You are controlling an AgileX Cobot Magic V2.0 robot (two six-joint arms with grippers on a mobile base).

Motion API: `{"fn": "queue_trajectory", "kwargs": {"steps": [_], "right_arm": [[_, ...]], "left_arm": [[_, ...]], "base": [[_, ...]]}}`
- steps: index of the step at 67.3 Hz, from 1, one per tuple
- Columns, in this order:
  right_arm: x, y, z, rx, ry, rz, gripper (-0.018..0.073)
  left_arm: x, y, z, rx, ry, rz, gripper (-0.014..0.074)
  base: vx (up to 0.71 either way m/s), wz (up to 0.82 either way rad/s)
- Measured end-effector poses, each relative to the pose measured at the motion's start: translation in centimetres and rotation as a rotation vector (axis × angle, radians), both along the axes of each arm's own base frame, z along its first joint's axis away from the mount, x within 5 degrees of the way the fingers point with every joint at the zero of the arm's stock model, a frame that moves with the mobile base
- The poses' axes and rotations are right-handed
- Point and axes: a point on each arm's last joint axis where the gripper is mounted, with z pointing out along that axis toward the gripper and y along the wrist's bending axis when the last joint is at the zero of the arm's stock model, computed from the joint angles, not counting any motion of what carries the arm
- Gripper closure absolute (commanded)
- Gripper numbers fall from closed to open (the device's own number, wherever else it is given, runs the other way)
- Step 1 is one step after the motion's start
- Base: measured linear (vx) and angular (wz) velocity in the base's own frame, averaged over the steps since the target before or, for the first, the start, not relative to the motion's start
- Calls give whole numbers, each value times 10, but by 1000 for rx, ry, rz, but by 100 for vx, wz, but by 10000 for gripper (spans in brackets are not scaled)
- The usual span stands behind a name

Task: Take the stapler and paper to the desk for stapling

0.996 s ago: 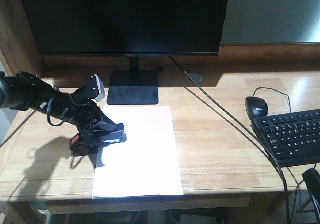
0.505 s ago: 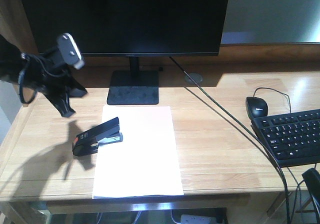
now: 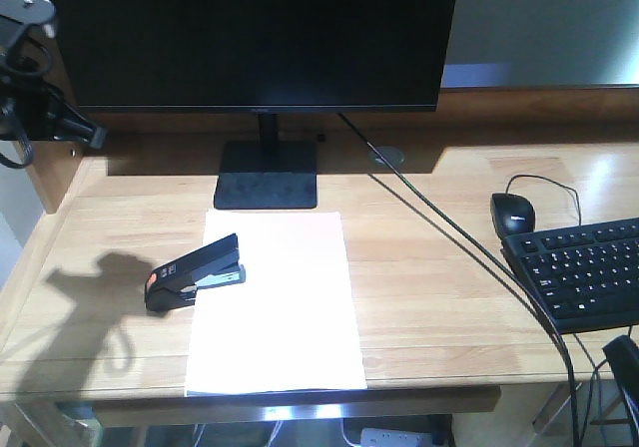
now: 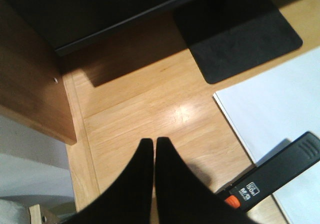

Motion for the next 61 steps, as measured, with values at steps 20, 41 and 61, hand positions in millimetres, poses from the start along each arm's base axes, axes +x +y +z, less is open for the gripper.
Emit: {"fn": "queue_trajectory", "kwargs": {"steps": [20, 41, 61], "right_arm": [[0, 0, 0, 0, 0, 0, -25], [0, 0, 0, 0, 0, 0, -25], [0, 0, 0, 0, 0, 0, -25]], "left_arm": [[-36, 4, 41, -78, -123, 62, 603], [-113, 12, 60, -171, -379, 101, 603], [-180, 19, 18, -215, -459, 120, 603]], "base": [[0, 0], [0, 0], [0, 0]]}}
